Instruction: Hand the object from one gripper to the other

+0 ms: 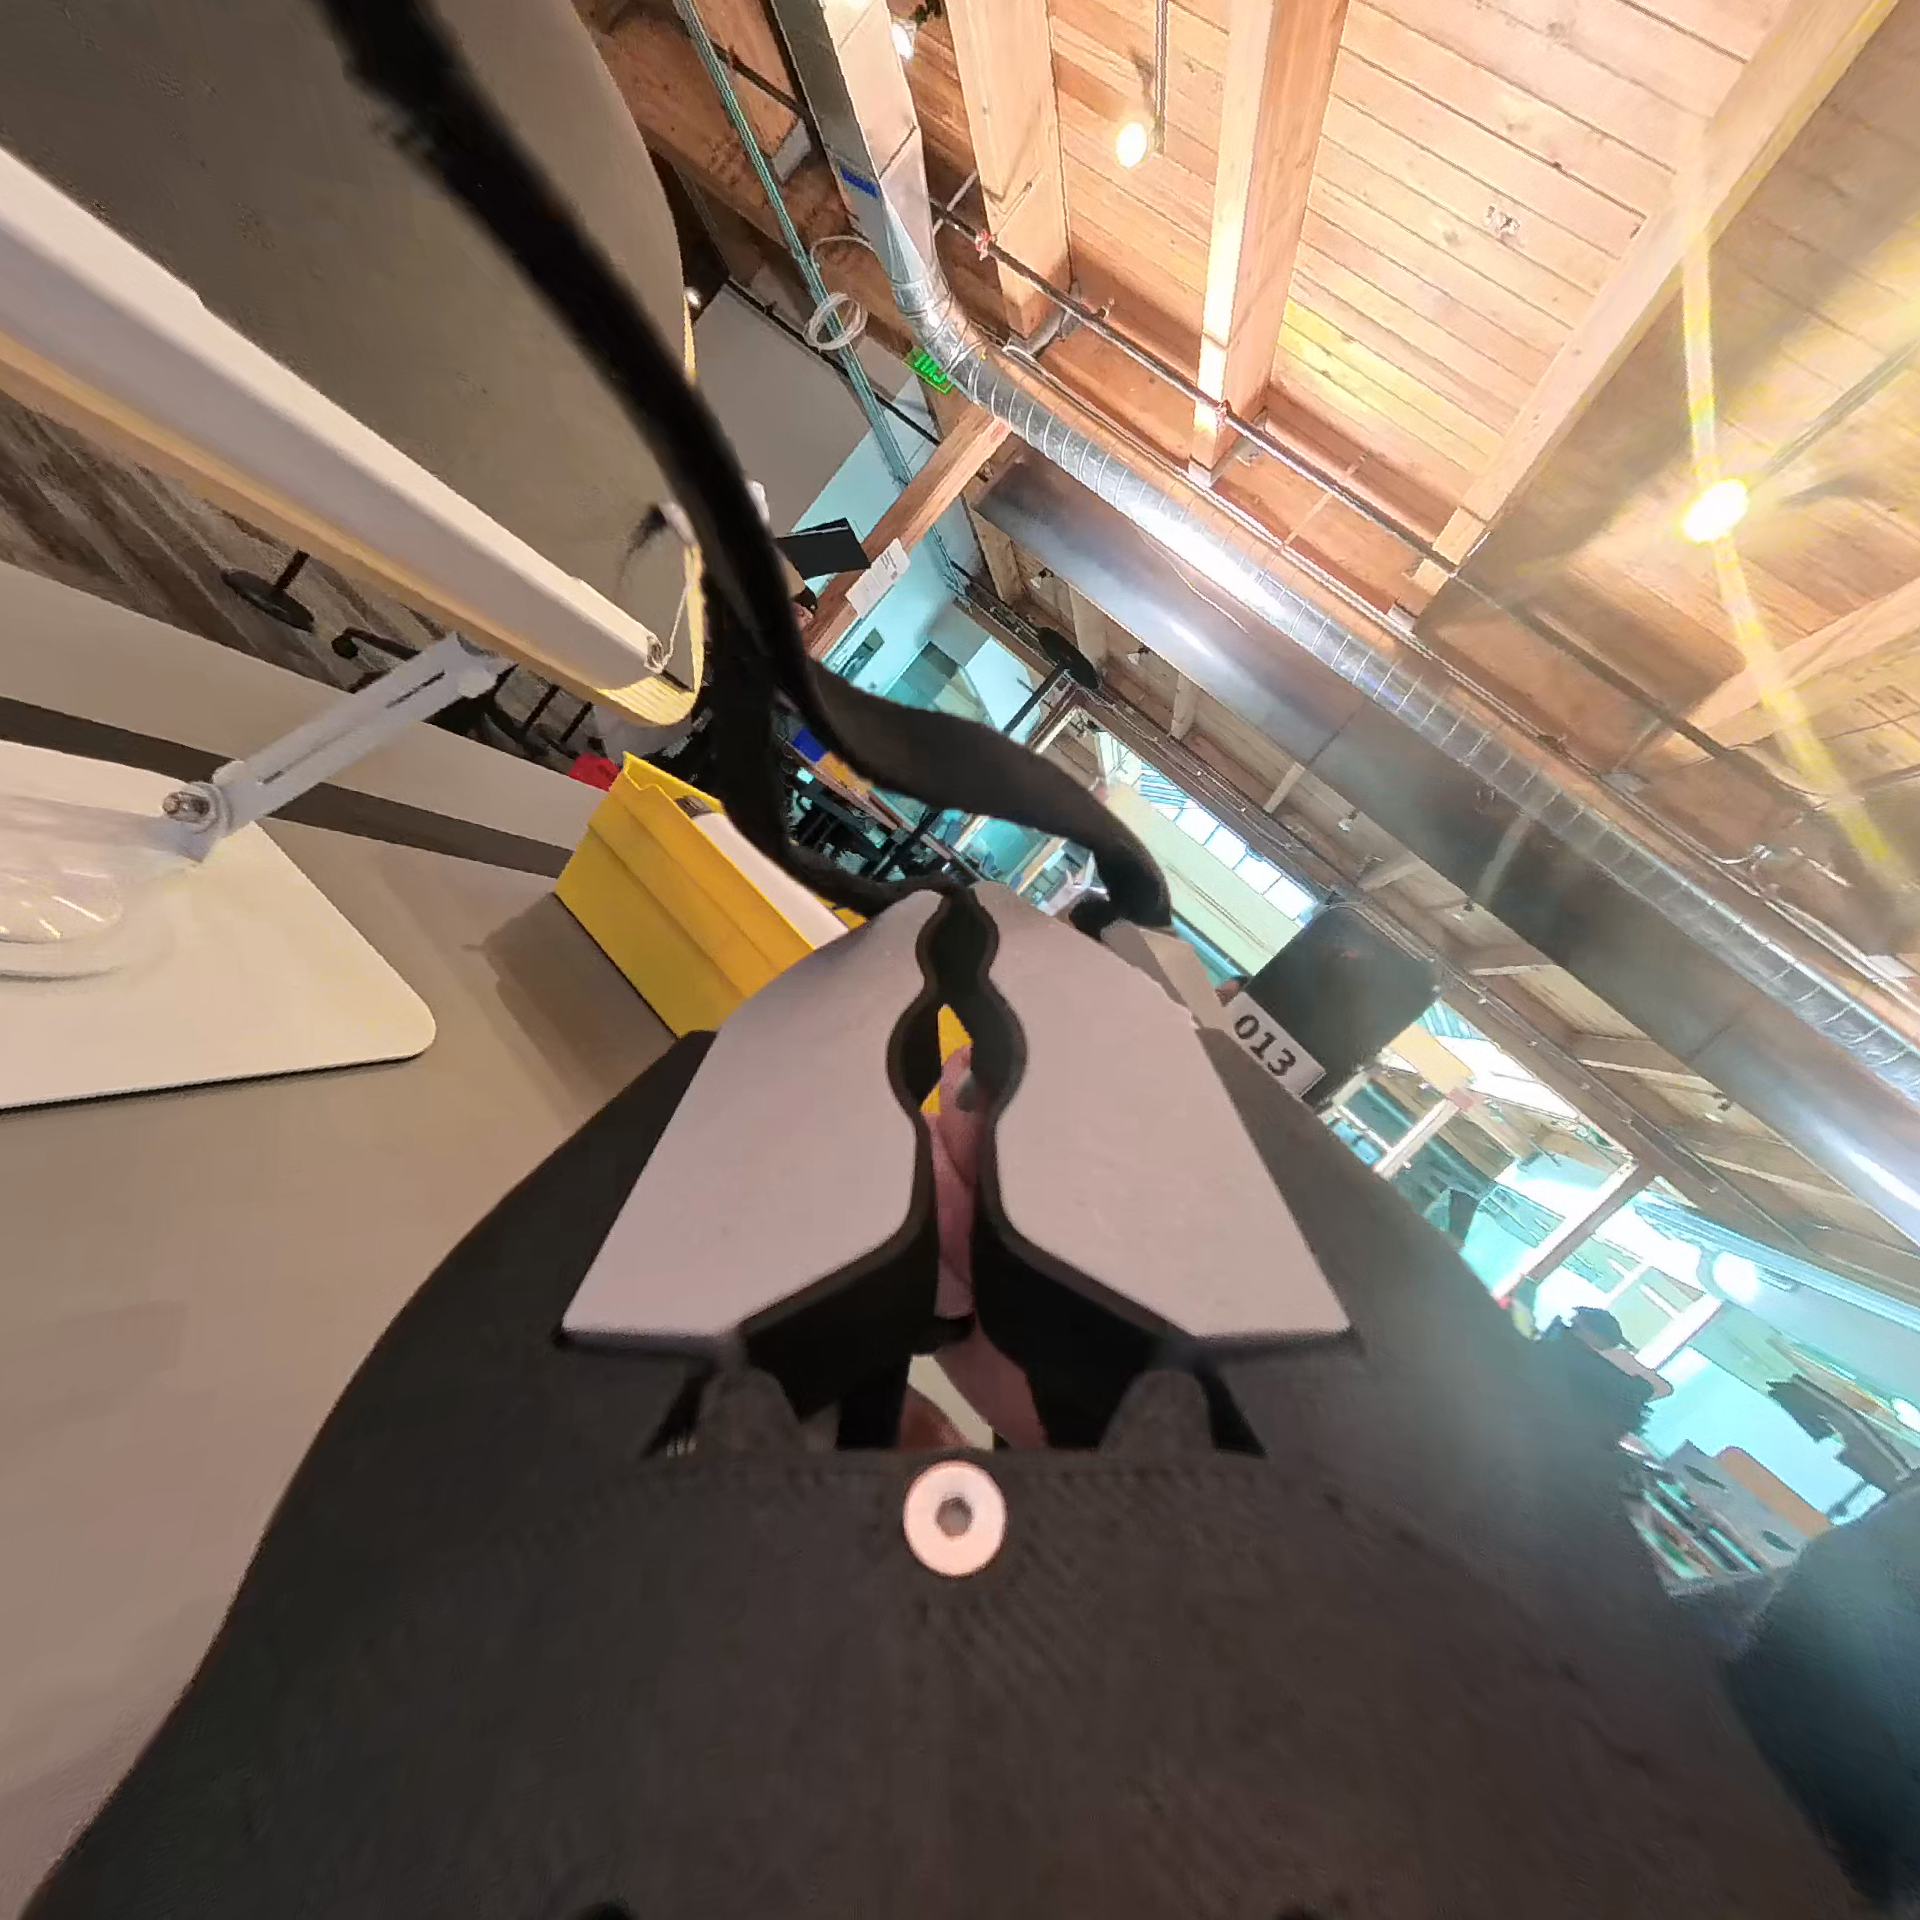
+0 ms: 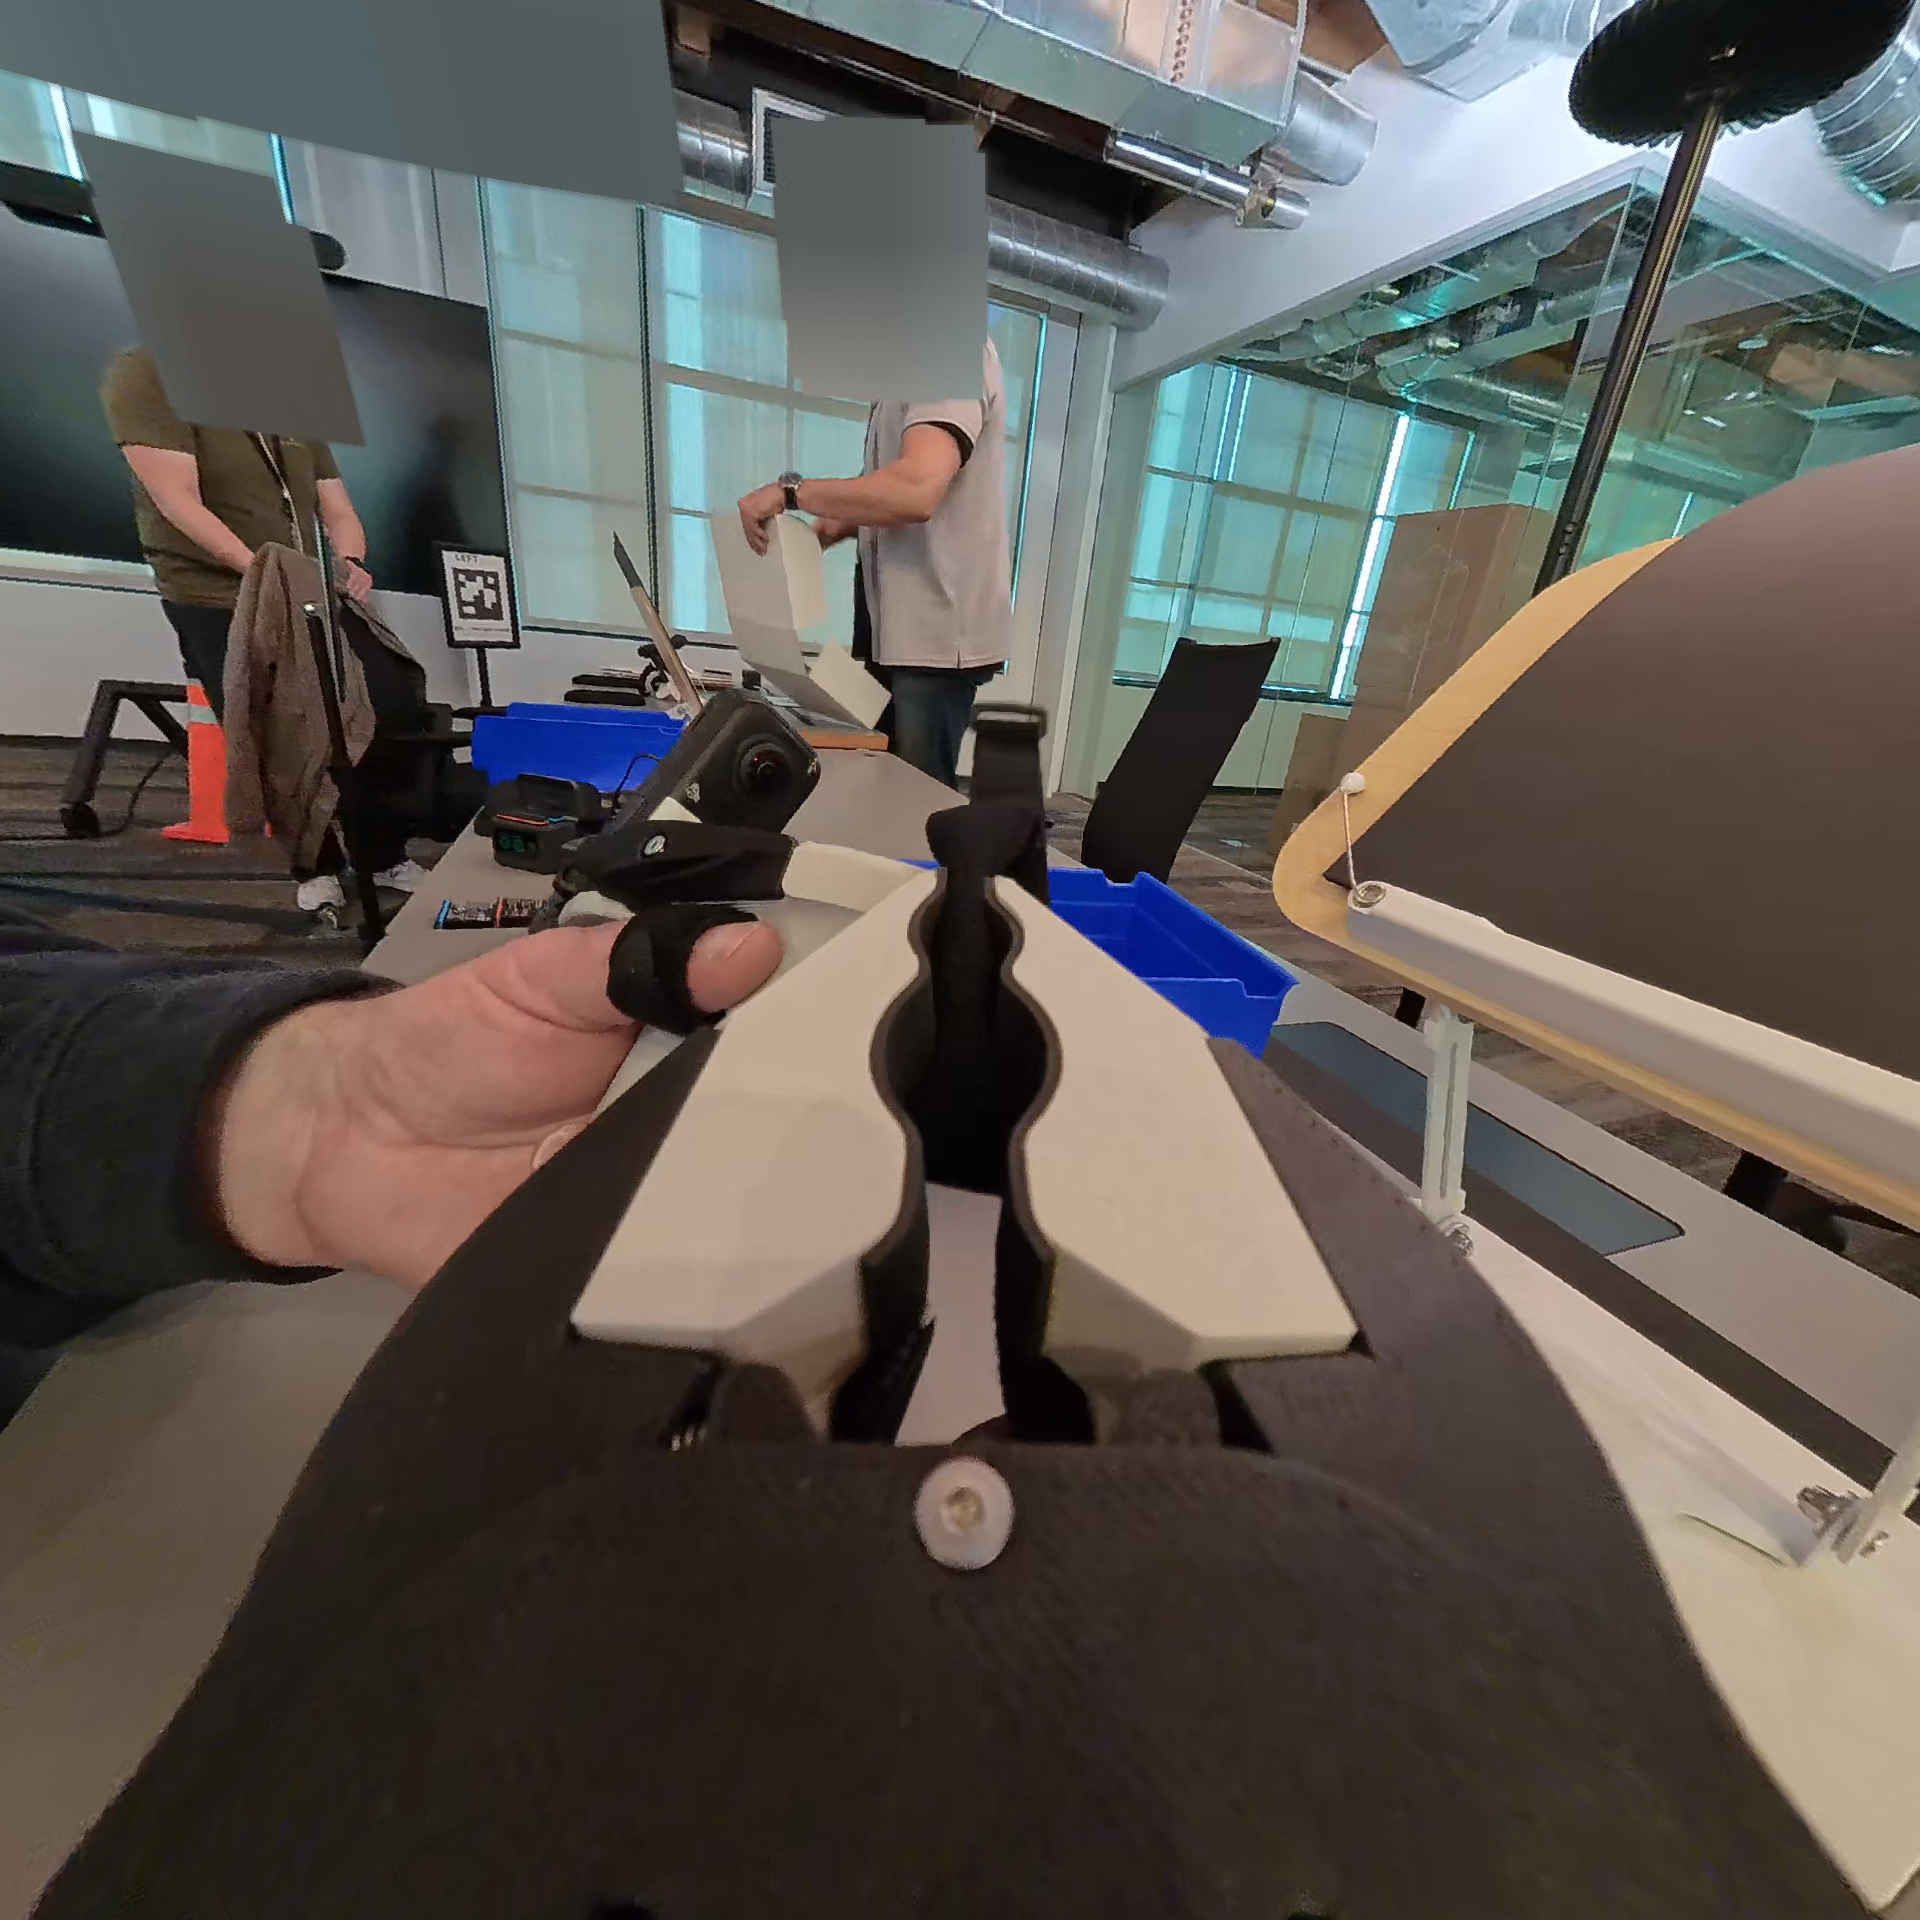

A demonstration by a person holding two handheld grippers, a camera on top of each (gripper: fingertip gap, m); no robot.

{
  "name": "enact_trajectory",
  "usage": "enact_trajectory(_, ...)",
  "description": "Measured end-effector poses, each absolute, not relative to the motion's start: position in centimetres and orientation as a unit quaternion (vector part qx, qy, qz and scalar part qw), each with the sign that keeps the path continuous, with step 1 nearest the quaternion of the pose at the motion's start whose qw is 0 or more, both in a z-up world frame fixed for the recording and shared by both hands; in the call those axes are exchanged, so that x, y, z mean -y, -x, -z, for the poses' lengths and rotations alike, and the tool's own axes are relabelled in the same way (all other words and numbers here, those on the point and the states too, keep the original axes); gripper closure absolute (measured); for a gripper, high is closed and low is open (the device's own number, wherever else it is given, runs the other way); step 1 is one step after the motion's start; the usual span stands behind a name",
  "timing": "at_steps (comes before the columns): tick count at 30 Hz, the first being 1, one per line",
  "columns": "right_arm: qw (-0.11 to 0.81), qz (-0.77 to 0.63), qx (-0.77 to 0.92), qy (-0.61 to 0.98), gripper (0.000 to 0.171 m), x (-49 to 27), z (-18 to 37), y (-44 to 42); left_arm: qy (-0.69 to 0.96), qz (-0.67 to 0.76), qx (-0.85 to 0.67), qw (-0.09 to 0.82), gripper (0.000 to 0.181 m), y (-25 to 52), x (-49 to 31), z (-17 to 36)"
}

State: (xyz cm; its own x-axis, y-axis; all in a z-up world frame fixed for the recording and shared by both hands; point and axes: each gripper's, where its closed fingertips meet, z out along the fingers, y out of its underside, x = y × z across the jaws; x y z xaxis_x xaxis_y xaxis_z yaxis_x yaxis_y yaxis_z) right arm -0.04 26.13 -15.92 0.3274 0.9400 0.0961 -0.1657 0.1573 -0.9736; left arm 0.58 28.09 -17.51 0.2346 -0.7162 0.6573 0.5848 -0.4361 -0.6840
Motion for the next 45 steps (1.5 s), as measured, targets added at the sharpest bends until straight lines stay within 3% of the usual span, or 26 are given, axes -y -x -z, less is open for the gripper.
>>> enact_trajectory(1,0.65,-0.429,0.392,0.49,0.171,-26.1,15.8,0.0,0.585,0.609,-0.059,0.532,0.181,-0.4,-28.2,17.5)
enact_trajectory(9,0.648,-0.461,0.38,0.473,0.17,-26.1,14.9,-1.5,0.633,0.509,-0.081,0.577,0.181,2.2,-29.8,17.8)
enact_trajectory(14,0.647,-0.475,0.365,0.472,0.171,-26.4,14.7,-1.9,0.624,0.55,-0.097,0.547,0.181,1.7,-29.3,17.4)
enact_trajectory(18,0.651,-0.467,0.362,0.476,0.171,-26.6,14.9,-1.9,0.607,0.617,-0.087,0.493,0.148,0.6,-28.3,18.4)
enact_trajectory(28,0.663,-0.446,0.356,0.485,0.171,-27.2,15.0,-2.4,0.56,0.686,-0.103,0.453,0.124,-0.7,-26.3,18.4)
enact_trajectory(33,0.658,-0.442,0.371,0.484,0.171,-26.7,15.3,-1.6,0.56,0.688,-0.085,0.454,0.127,-1.2,-26.8,18.5)
enact_trajectory(42,0.651,-0.428,0.404,0.479,0.171,-25.7,16.0,-0.2,0.573,0.654,-0.04,0.493,0.18,0.1,-28.2,18.7)
enact_trajectory(45,0.648,-0.433,0.404,0.479,0.171,-25.7,16.0,-0.3,0.609,0.598,-0.058,0.518,0.18,1.1,-28.9,19.0)
